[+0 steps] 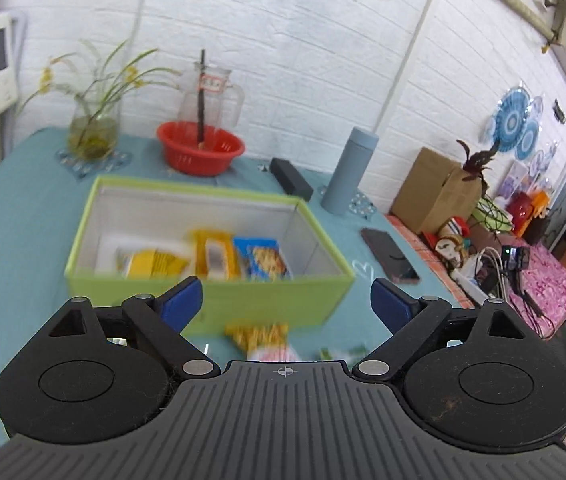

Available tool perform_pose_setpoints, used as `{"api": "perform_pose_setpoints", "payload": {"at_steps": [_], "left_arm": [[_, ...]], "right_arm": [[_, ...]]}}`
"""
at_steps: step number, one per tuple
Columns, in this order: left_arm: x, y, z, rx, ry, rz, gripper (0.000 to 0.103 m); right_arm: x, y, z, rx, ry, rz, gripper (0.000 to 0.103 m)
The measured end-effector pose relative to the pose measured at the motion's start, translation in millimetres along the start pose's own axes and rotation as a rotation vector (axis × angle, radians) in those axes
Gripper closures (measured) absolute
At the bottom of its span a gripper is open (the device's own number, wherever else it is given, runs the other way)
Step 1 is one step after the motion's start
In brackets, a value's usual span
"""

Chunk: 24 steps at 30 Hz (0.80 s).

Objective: Organize snacks
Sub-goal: 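Return the left tool to the pile and grasp the green candy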

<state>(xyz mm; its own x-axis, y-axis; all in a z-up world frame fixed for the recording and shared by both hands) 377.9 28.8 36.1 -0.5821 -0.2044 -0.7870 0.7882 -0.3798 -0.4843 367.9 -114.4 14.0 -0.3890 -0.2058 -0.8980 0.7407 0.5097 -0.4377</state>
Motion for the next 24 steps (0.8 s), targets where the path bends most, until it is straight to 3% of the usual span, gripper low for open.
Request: {"api": "perform_pose_setpoints", "payload": {"at_steps": [6, 8, 13, 19, 24], "left_arm": [[84.6, -33.3, -17.6, 0.024, -0.128, -0.097, 0.026], [101.7, -47.2, -28.4, 0.018, -0.181, -0.101, 0.028], [120.1, -73.5, -22.3, 0.074, -0.191, -0.113, 0.033], [138.0, -67.3, 3.2, 0.126, -0.141, -0.163, 0.033], [142.0, -52.5, 3.4, 0.128, -0.181, -0.193, 0.033]], "right_arm": [[81.4, -35.9, -36.7, 0.101, -0.036, -0.105, 0.01], [97.3, -45.9, -49.2, 0.091, -0.007, -0.108, 0.01], [109.3, -55.6, -85.8, -0.002, 0.016, -0.073, 0.01], [132.1, -40.9, -70.7, 0.151, 0.004, -0.153, 0.01], [131.5, -28.4, -43.2, 0.174, 0.087, -0.166, 0.01]]}}
Point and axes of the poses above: each gripper's, at about its wrist camera, not at the fingertips, and y roughly the way its jaws point, z to its right, x to its underside, the point moved 10 cm from there along y, roughly the way its jaws point, and after that the axes turned 3 degrees about -y, right-handed, at the moved point
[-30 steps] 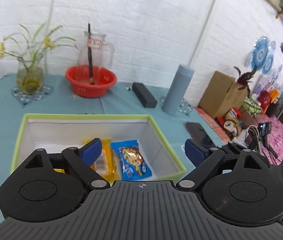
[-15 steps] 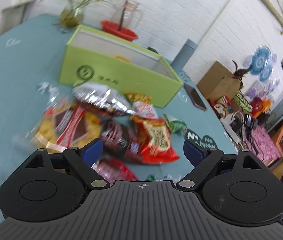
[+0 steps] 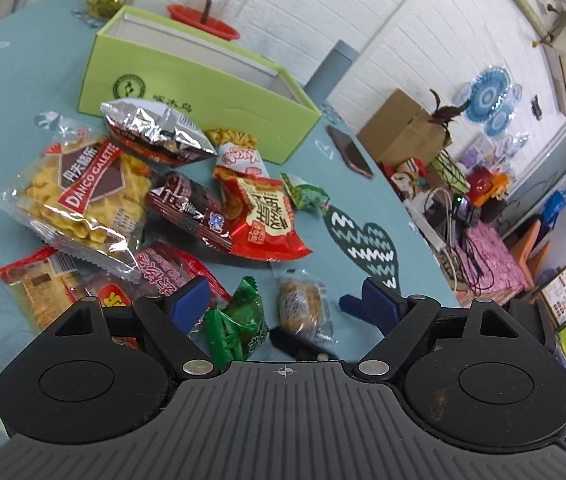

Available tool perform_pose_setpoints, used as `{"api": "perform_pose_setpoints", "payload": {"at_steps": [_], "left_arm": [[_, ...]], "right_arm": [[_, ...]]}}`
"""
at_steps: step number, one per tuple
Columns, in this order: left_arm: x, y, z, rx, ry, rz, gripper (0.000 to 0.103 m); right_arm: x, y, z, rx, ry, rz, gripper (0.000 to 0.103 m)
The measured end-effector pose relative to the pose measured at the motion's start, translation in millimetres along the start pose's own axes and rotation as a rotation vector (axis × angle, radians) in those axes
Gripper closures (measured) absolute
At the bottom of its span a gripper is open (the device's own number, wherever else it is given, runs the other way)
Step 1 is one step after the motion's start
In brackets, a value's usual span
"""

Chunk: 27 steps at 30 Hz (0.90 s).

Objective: Organize snacks
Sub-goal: 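Return the left tool to the pile and grasp the green candy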

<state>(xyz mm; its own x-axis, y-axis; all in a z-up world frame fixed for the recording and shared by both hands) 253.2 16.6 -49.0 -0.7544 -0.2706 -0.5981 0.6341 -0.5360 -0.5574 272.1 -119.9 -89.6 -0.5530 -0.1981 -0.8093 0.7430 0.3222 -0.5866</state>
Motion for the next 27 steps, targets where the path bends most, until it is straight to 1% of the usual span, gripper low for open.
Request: {"api": "perform_pose_setpoints", "payload": {"at_steps": [2, 4, 5, 8, 10, 11, 13, 15, 16, 17, 18, 19, 20, 22, 26, 27], "left_arm": [[1.9, 3.1, -0.4, -0.007, 0.002, -0.008, 0.033], [4.1, 5.6, 0.3, -0.014, 0.009, -0.02, 0.033], [4.8, 6.5, 1.7, -0.009, 0.015, -0.025, 0.033], [7.5, 9.5, 9.0, 0.002, 0.047, -0.034, 0.032], [7.9, 11.9, 12.7, -0.023, 0.091, -0.027, 0.032], [8.9, 12.4, 13.7, -0.048, 0.124, -0.02, 0.032], [13.3, 14.0, 14.9, -0.116, 0.23, -0.007, 0.033], [19.8, 17.7, 15.3, -0.192, 0.367, -0.009, 0.036], [23.0, 20.6, 16.7, -0.216, 0.424, -0.015, 0.04], [25.9, 23.2, 19.4, -0.232, 0.481, -0.025, 0.045], [28.3, 25.8, 22.7, -0.233, 0.523, -0.033, 0.048], [30.7, 28.4, 26.0, -0.224, 0.558, -0.041, 0.054], [31.8, 30.0, 27.6, -0.219, 0.577, -0.045, 0.06], [32.9, 34.0, 25.5, -0.227, 0.588, -0.053, 0.06], [35.2, 40.6, 15.0, -0.248, 0.582, -0.066, 0.062], [36.1, 41.1, 15.1, -0.243, 0.584, -0.068, 0.062]], "right_arm": [[-3.7, 3.1, 5.4, -0.018, 0.019, 0.008, 0.01], [-4.2, 6.9, 13.9, -0.025, 0.038, -0.011, 0.01], [-4.6, 7.0, 20.4, -0.01, 0.047, -0.013, 0.01], [-2.7, 4.5, 44.1, 0.079, 0.065, -0.024, 0.01], [-0.9, 0.1, 49.0, 0.094, 0.064, -0.026, 0.01], [-0.6, -3.3, 47.2, 0.082, 0.054, -0.02, 0.01], [0.0, -6.8, 40.6, 0.056, 0.025, -0.013, 0.01], [0.5, -5.1, 34.2, 0.047, -0.013, -0.021, 0.01], [0.1, -3.0, 32.3, 0.047, -0.029, -0.027, 0.01], [-1.6, -0.6, 31.6, 0.044, -0.041, -0.032, 0.01], [-3.2, 1.5, 30.9, 0.041, -0.05, -0.036, 0.01], [-5.7, 3.1, 29.3, 0.04, -0.066, -0.036, 0.01], [-8.4, 4.1, 28.5, 0.054, -0.088, -0.034, 0.011], [-11.7, 5.9, 28.4, 0.073, -0.119, -0.034, 0.011], [-14.1, 10.4, 31.8, 0.049, -0.111, -0.049, 0.011], [-13.9, 12.5, 31.8, 0.048, -0.115, -0.054, 0.013]]}}
Point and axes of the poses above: each gripper's, at about its wrist camera, not at the fingertips, and y roughly the way its jaws point, z to its right, x to its underside, the point moved 10 cm from there along y, roughly the way its jaws point, and after that the axes turned 3 degrees about -y, right-handed, at the moved point
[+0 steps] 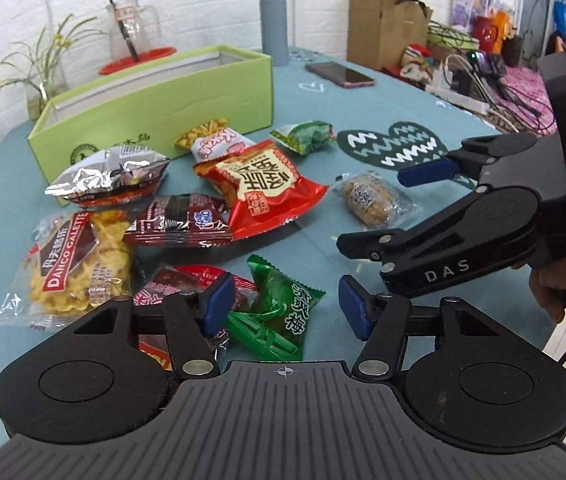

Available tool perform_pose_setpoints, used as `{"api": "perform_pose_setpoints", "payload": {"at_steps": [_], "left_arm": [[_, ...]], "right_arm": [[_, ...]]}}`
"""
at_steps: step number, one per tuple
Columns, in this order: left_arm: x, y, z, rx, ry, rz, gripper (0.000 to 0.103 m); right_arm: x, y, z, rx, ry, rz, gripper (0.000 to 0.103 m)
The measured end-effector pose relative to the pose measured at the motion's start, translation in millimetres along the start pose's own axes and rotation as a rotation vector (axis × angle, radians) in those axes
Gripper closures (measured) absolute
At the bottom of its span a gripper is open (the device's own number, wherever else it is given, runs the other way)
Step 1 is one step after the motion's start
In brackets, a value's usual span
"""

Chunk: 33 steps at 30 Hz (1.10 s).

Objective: Organize snacks
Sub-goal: 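Return the left tool to the pile and grasp the green candy, then lift the green candy with the left tool while the right tool grasps the clear cookie bar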

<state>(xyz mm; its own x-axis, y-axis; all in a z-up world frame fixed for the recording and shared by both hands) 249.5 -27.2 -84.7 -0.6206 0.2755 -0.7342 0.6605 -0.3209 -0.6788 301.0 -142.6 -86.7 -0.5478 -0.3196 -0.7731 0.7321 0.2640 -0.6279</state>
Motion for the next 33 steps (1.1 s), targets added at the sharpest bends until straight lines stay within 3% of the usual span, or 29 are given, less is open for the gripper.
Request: {"api": "perform_pose_setpoints", "payload": {"at_steps": [1, 3, 4, 5, 10, 14, 16, 20, 22, 23, 25, 28, 33], "left_arm": [[0.5, -0.1, 1.2, 0.004, 0.007, 0.002, 0.062], [2.6, 2.4, 2.4, 0.004, 0.02, -0.005, 0.08], [5.2, 5.6, 2.2, 0.005, 0.02, -0.022, 0.091], [5.8, 7.8, 0.4, 0.006, 0.006, -0.023, 0.093], [-11.1, -1.3, -8.4, 0.081, -0.08, -0.018, 0.096], [-40.6, -16.8, -19.3, 0.19, -0.153, 0.017, 0.096], [-53.2, -17.2, -28.3, 0.202, -0.183, 0.032, 0.095], [-48.9, -7.8, -26.0, 0.232, -0.209, 0.006, 0.095], [-40.0, -0.4, -14.2, 0.276, -0.205, -0.023, 0.095], [-35.8, 4.3, -9.3, 0.278, -0.201, -0.035, 0.095], [-26.6, 14.9, -3.7, 0.248, -0.186, -0.053, 0.095], [-15.6, 24.4, -4.7, 0.186, -0.169, -0.07, 0.094], [-7.7, 24.5, -7.7, 0.181, -0.165, -0.076, 0.088]], "right_arm": [[1.3, 3.2, -0.9, -0.009, 0.001, -0.008, 0.018], [2.9, 4.8, -1.5, -0.031, 0.024, 0.007, 0.029], [2.9, 2.5, -0.2, -0.018, 0.029, 0.016, 0.044], [2.8, -0.4, 0.6, -0.02, 0.04, 0.016, 0.051], [-1.6, -12.5, 1.1, -0.071, 0.084, 0.033, 0.054], [-24.7, -25.7, 7.1, -0.112, 0.104, 0.095, 0.054], [-33.1, -23.4, 12.2, -0.107, 0.097, 0.105, 0.057], [-20.0, -11.2, 13.4, -0.087, 0.102, 0.057, 0.047], [-12.3, -9.6, 12.4, -0.083, 0.097, 0.038, 0.029], [-10.6, -9.7, 11.5, -0.075, 0.085, 0.032, 0.026], [-8.3, -10.2, 10.8, -0.042, 0.053, 0.033, 0.003], [-6.8, -8.6, 12.2, 0.005, 0.015, 0.018, 0.001], [-5.2, 3.4, 11.5, -0.035, 0.025, -0.057, 0.001]]}}
Point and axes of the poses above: each gripper's, at about its wrist camera, not at the fingertips, and y roughly the way its jaws point, z to its right, x to its underside, the point moved 10 cm from there along y, roughly the way its jaws point, and after that the axes turned 3 degrees about -y, right-handed, at the moved point
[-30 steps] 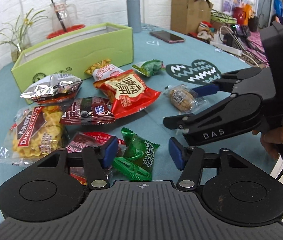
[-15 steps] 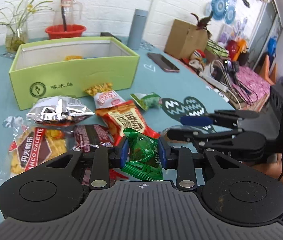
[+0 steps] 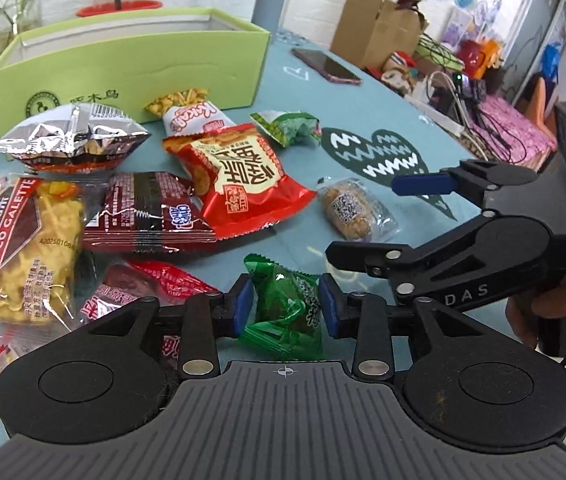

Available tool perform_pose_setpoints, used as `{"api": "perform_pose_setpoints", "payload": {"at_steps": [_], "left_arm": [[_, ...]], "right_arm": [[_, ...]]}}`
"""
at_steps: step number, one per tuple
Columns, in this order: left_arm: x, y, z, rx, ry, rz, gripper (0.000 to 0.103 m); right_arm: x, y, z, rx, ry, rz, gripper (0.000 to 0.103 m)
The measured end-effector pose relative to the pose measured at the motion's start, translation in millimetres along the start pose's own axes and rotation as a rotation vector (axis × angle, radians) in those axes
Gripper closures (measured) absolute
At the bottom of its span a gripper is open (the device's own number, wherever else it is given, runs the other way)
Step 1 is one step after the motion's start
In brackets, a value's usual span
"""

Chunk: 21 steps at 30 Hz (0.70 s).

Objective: Organize snacks
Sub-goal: 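Lift the green candy with the left tool while the right tool grasps the clear cookie bar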

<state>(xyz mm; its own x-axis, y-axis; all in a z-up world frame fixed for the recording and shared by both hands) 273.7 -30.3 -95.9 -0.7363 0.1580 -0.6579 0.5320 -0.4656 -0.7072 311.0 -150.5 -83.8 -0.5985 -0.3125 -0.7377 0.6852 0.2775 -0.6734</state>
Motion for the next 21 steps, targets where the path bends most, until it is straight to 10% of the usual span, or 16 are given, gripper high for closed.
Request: {"api": "perform_pose_setpoints", "payload": {"at_steps": [17, 21], "left_arm": [[6.3, -0.8, -0.3, -0.005, 0.034, 0.002, 0.082], [6.1, 0.0, 1.3, -0.009, 0.046, 0.006, 0.085]], "right_arm": [[-8.7, 1.7, -7.2, -0.004, -0.049, -0.006, 0.002], [-3.6, 11.1, -4.5, -0.027, -0.027, -0.047, 0.029]]}}
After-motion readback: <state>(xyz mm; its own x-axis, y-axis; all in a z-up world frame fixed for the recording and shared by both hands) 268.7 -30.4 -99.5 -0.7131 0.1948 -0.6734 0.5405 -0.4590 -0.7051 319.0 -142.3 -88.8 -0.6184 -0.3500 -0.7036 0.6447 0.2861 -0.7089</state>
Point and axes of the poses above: each gripper's, at about its wrist camera, not at the fingertips, and y roughly the way its jaws point, z to its right, x to its underside, the point moved 10 cm from there along y, roughly the way its jaws point, and after that the axes turned 3 degrees about -y, right-handed, at the moved point
